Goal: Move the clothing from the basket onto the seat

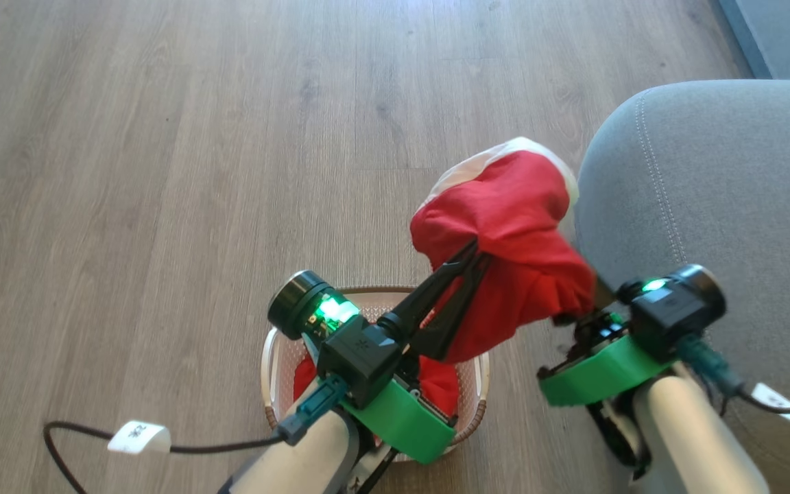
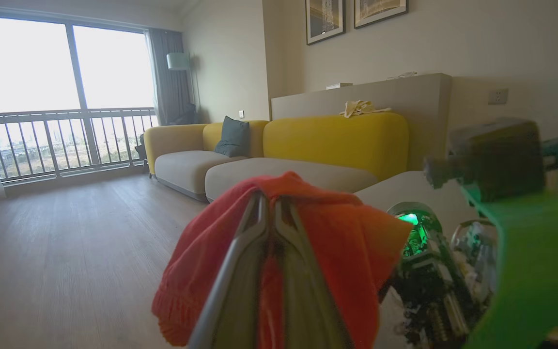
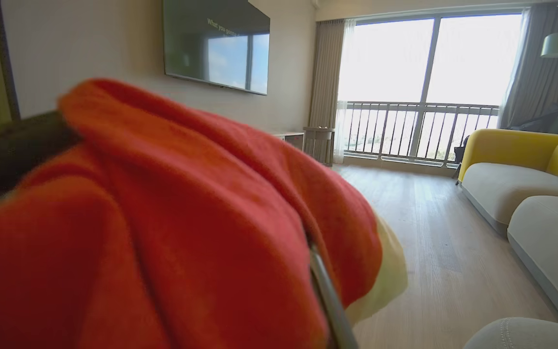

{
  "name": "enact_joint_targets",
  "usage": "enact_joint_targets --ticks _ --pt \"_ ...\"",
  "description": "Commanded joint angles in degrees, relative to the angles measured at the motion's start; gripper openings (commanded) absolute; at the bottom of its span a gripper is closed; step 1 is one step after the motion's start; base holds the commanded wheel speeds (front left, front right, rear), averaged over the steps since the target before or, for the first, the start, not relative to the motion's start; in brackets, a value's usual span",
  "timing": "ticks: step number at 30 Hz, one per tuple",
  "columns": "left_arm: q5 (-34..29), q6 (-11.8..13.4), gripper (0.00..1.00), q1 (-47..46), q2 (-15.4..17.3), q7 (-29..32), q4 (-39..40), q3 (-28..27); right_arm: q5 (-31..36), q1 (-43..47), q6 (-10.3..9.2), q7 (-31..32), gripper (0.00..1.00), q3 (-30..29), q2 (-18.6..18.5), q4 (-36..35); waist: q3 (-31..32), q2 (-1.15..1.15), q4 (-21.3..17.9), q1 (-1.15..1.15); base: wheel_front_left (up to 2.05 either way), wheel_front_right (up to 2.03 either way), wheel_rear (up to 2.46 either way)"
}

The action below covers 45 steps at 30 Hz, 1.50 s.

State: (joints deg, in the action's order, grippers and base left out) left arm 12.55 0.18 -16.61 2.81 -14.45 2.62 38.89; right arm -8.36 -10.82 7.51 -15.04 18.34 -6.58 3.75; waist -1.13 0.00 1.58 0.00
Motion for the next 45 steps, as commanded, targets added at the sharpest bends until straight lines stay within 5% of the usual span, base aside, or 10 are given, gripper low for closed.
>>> enact_joint_targets --ticks 1,14,17,18,30,45 --pt "-0.1 0.1 0.00 -2.5 0.1 -0.5 1.7 -2.1 -0.3 -1.0 -0.02 0.0 0.00 -0.3 0.9 -2.5 0.1 0.00 0.0 0.00 0.00 0.00 0.00" --pt "-0.3 0.0 0.00 -2.0 0.1 -0.5 0.1 -1.5 -1.3 0.1 -0.02 0.0 0.00 -5.3 2.9 -5.3 0.5 0.00 -1.0 0.00 0.00 0.00 0.00" --pt "-0.4 0.1 0.95 -1.9 0.1 -0.5 -0.8 -1.1 -1.8 0.3 -0.02 0.0 0.00 -5.4 3.1 -5.6 0.6 0.00 -1.2 0.00 0.00 0.00 0.00" --pt "-0.4 0.2 1.00 -1.9 0.1 -0.5 -1.0 -1.0 -1.8 0.4 -0.02 0.0 0.00 -5.4 3.1 -5.6 0.6 0.00 -1.3 0.00 0.00 0.00 0.00" --pt "-3.6 -0.3 1.00 -0.3 0.1 -0.5 -7.4 -1.7 -0.7 1.1 -0.02 0.0 0.00 -8.3 2.7 -5.9 0.9 0.00 -0.5 0.00 0.00 0.00 0.00" --pt "-8.6 -4.0 1.00 4.3 0.2 -0.5 -14.2 -4.2 -0.4 0.7 -0.02 0.0 0.00 -11.9 2.5 -8.0 1.5 0.00 -0.9 0.00 0.00 0.00 0.00"
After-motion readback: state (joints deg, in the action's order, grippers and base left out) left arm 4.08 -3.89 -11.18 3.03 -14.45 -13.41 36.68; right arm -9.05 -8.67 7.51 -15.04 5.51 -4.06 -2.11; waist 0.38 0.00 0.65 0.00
